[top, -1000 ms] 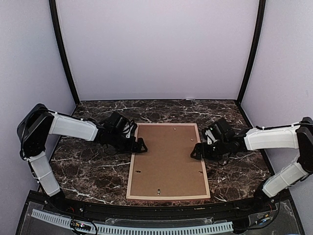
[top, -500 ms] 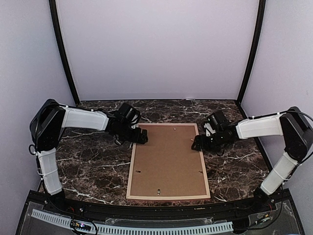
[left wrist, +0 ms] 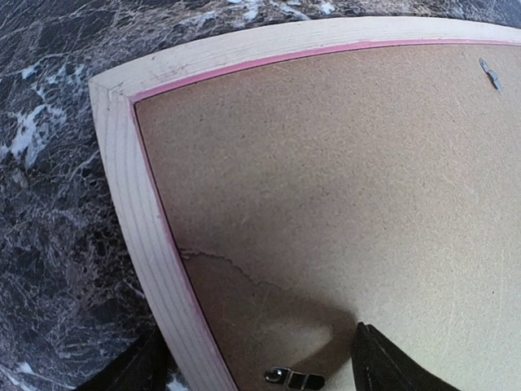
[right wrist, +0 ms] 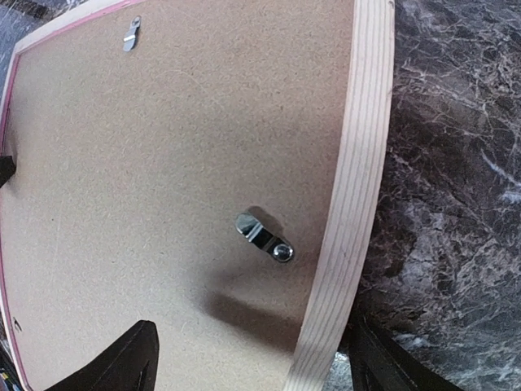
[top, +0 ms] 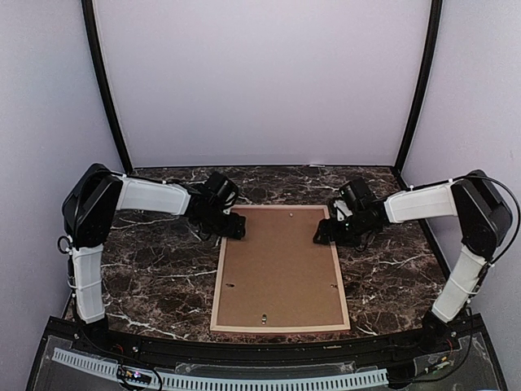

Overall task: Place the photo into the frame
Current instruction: Press the fastener onto the backboard.

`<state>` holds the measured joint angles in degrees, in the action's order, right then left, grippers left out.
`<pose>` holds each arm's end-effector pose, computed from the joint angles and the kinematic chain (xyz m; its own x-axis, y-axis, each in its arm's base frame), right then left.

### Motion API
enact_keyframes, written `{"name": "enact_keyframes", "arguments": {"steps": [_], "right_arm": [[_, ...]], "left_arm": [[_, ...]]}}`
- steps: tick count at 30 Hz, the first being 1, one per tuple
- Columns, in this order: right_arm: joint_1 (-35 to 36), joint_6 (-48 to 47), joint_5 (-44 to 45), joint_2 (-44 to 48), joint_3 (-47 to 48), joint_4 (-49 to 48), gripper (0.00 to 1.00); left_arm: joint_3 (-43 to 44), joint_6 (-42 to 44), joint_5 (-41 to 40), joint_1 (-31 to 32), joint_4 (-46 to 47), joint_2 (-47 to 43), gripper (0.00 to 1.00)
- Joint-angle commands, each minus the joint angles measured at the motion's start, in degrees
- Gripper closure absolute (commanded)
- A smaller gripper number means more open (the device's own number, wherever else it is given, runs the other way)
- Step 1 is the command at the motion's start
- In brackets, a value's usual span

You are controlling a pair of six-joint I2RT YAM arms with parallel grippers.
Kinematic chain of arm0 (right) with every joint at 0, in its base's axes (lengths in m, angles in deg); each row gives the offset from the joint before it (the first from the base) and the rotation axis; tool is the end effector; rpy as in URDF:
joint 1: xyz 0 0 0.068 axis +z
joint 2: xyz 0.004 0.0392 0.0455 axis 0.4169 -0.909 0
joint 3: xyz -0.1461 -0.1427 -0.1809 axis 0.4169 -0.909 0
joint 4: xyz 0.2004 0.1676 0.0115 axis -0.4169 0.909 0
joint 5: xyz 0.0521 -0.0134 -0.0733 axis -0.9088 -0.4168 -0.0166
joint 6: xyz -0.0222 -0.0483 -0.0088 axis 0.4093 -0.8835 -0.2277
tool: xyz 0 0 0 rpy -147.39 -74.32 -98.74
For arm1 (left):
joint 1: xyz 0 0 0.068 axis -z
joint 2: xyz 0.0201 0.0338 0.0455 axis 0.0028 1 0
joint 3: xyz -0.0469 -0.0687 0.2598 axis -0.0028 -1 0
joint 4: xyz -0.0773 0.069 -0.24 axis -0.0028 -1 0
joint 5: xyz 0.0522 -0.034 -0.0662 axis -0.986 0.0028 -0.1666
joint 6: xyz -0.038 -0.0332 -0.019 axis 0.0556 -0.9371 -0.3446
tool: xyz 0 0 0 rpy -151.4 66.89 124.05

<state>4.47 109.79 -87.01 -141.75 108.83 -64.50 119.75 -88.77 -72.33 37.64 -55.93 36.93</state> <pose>0.2900 0.1688 0.1554 -0.9126 0.0106 -0.4087 -0.1595 0.9113 0.3797 0.3426 -0.2636 0.1543 -0.8017 0.1784 -0.5705 0.3291 0.9285 -0.1720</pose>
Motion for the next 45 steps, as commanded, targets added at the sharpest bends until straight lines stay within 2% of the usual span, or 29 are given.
{"name": "enact_keyframes", "arguments": {"steps": [1,11,19,27,36,42,45], "right_arm": [[-0.36,-0.88,-0.83,-0.77,0.94,-0.13,0.18],[-0.45,-0.77,-0.29,0.96,-0.79,-0.88,0.18],[-0.45,-0.53,-0.31,1.61,-2.11,-1.36,0.18],[-0.45,-0.5,-0.31,1.81,-2.23,-1.21,0.18],[-0.46,-0.41,-0.53,1.49,-2.16,-1.25,0.19],[-0.45,-0.28,-0.99,0.83,-1.89,-1.41,0.18],[-0.45,-0.28,-1.16,0.57,-1.71,-1.37,0.18]], "left_arm": [[0.85,0.0,-0.14,0.11,-2.17,1.06,0.22],[-3.34,-1.52,4.65,0.16,-1.94,-0.83,0.41],[-4.88,-1.6,6.22,0.17,-2.24,-2.28,0.44],[-6.66,-1.32,6.43,0.17,-2.71,-4.05,0.36],[-7.36,-0.79,6.0,0.16,-1.1,-3.89,0.4],[-6.31,-0.9,5.37,0.16,-0.27,-3.4,0.23],[-5.79,-0.91,4.44,0.01,-0.01,-3.37,0.21]]}}
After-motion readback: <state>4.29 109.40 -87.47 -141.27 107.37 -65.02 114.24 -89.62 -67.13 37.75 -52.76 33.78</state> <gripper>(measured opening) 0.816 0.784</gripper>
